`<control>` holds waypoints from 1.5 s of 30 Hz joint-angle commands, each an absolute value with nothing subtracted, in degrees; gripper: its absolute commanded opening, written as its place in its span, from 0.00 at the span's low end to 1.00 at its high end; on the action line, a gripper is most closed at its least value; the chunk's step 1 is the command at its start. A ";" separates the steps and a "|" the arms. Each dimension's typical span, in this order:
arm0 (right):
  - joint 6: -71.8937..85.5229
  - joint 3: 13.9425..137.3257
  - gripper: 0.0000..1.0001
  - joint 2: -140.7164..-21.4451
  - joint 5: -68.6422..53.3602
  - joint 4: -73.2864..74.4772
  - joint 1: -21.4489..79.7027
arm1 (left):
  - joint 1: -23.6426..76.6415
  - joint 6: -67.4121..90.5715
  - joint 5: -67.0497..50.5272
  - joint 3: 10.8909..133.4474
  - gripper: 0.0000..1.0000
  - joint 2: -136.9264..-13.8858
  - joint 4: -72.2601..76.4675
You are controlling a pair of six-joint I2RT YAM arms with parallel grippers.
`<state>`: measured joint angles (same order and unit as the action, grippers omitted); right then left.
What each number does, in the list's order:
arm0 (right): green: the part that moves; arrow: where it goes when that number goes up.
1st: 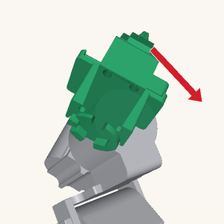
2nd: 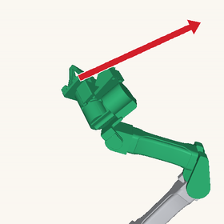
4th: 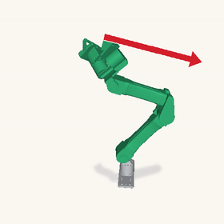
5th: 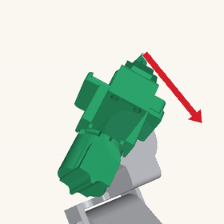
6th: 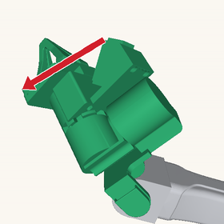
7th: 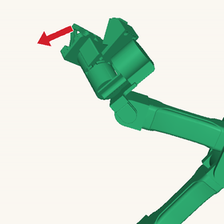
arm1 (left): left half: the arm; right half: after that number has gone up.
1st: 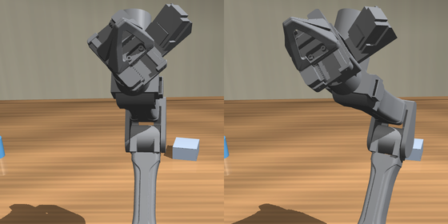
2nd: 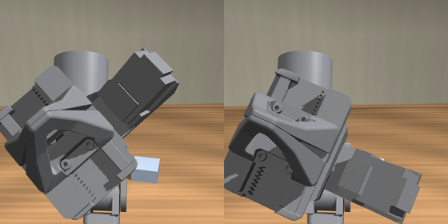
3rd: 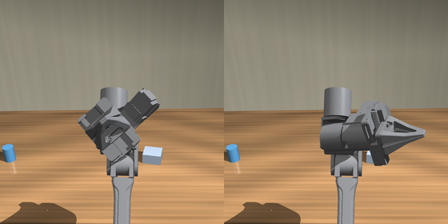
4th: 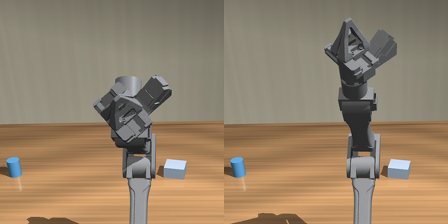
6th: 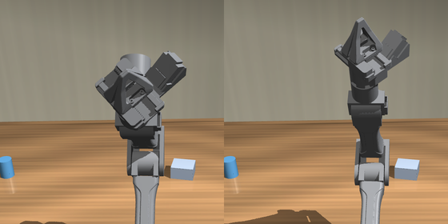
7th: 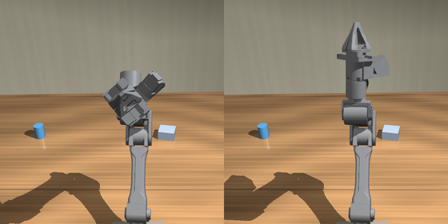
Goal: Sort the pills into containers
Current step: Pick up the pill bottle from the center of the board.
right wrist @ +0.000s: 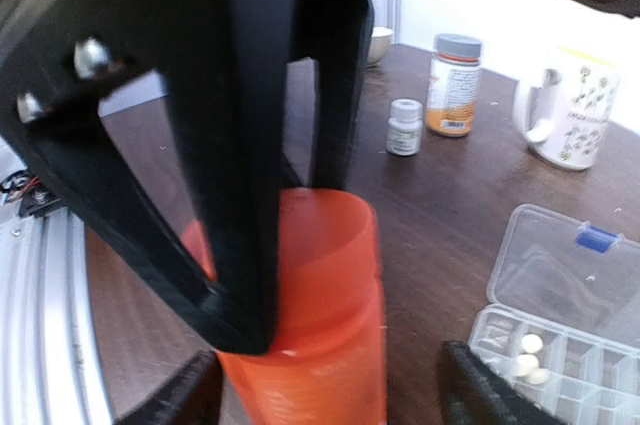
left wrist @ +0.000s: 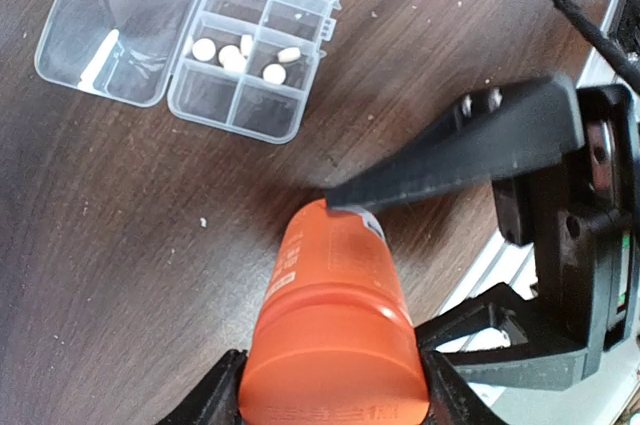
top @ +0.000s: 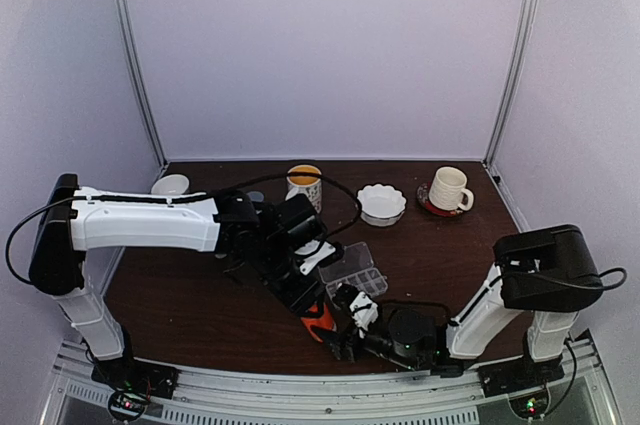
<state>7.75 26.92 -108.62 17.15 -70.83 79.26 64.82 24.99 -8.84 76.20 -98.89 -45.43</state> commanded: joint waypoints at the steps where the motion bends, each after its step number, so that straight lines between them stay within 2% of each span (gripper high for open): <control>1: 8.65 25.25 0.82 -111.18 20.26 -76.93 78.66 | 64.88 25.60 -5.76 76.05 0.45 -99.85 -49.08; 3: 9.16 25.07 0.92 -111.27 18.33 -76.93 78.66 | 64.95 25.87 -5.19 75.58 0.45 -99.81 -49.28; 5: 9.17 25.03 0.98 -111.64 16.71 -76.61 78.67 | 64.87 25.99 -4.92 74.97 0.45 -99.89 -49.31; 13: 9.01 26.25 0.96 -115.03 10.07 -76.07 78.17 | 64.82 25.71 -7.04 73.48 0.45 -99.20 -46.27; 16: 9.69 27.58 0.89 -117.10 8.75 -75.45 77.39 | 64.43 25.43 -7.87 73.10 0.45 -99.08 -45.86; 19: 10.81 28.62 0.79 -119.25 7.45 -76.50 76.07 | 64.17 25.23 -7.95 72.31 0.45 -98.70 -45.48; 22: 11.33 29.83 0.74 -120.57 5.53 -76.23 74.89 | 63.54 25.28 -8.89 70.56 0.45 -97.58 -43.95; 27: 10.29 30.12 0.55 -119.18 3.51 -76.25 73.99 | 62.24 24.84 -12.54 67.11 0.45 -95.48 -40.14; 32: 6.79 29.35 0.40 -111.25 0.71 -69.47 73.92 | 60.15 22.80 -20.28 63.47 0.45 -93.48 -35.77; 36: 5.54 27.76 0.34 -102.56 -1.24 -63.20 73.92 | 58.17 20.74 -24.08 62.61 0.44 -91.97 -35.64; 45: 14.92 30.70 0.22 -89.37 -24.35 -50.76 70.49 | 57.96 11.33 -33.32 62.39 0.40 -88.42 -34.07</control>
